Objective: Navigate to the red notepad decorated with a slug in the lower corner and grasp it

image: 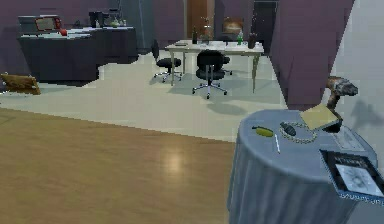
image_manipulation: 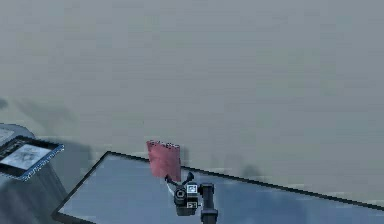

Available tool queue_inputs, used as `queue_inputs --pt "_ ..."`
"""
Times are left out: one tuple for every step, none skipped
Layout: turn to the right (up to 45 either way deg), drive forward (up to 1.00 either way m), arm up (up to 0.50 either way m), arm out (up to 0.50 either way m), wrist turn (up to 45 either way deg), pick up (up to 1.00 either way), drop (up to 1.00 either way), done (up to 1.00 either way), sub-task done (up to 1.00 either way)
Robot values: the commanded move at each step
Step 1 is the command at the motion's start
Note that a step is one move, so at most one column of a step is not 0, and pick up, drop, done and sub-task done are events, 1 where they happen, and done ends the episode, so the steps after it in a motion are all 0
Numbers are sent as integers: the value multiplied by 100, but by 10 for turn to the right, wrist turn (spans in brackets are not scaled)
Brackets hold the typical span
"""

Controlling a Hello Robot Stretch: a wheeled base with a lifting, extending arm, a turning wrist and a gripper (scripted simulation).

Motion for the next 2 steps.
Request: queue_inputs --pt "0 0 10 0 0 0 0 0 0" --pt "0 0 0 0 0 0 0 100 0"
